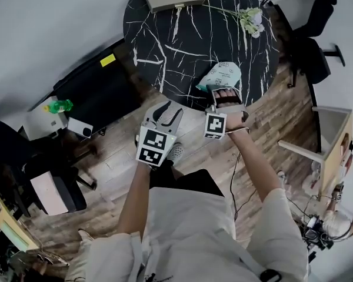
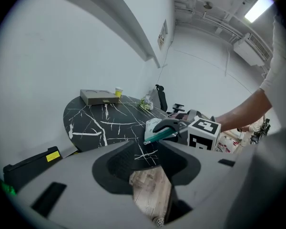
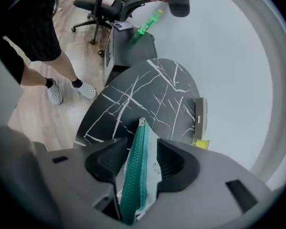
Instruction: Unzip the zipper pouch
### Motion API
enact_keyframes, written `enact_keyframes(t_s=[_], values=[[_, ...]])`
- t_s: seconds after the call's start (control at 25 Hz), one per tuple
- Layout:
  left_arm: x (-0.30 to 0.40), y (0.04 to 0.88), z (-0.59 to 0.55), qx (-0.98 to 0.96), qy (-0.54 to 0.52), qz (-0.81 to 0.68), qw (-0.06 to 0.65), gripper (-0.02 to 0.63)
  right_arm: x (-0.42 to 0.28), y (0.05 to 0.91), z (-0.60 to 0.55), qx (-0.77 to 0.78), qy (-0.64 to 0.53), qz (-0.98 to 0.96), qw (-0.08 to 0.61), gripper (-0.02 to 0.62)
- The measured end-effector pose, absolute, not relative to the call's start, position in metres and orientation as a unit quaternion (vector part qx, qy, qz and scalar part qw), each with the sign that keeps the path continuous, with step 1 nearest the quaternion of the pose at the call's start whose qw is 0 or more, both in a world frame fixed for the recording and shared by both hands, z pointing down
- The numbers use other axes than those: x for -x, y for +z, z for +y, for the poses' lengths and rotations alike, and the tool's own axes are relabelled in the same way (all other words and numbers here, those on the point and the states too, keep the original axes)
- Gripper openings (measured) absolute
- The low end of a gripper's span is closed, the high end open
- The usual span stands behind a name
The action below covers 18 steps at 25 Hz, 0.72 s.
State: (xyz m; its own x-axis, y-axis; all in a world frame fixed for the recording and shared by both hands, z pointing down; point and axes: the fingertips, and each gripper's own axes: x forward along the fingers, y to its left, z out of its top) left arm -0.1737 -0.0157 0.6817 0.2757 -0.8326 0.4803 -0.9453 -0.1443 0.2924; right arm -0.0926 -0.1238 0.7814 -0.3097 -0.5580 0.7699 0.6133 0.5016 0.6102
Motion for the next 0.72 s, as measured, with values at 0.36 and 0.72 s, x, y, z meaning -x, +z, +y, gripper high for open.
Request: enact_keyframes(t_s=[0.36, 0.72], values=[[0.174, 0.692, -0.029, -0.758, 0.099, -0.575, 0.291, 0.161, 0.098, 0.770, -0.139, -0.010, -0.520, -0.645, 0.560, 0.062], [0.170, 0.683, -0.063, -0.780, 0.113, -0.549, 0.277, 0.161, 0.096, 0.741, -0.152, -0.039, -0.399, -0.718, 0.569, 0.029]])
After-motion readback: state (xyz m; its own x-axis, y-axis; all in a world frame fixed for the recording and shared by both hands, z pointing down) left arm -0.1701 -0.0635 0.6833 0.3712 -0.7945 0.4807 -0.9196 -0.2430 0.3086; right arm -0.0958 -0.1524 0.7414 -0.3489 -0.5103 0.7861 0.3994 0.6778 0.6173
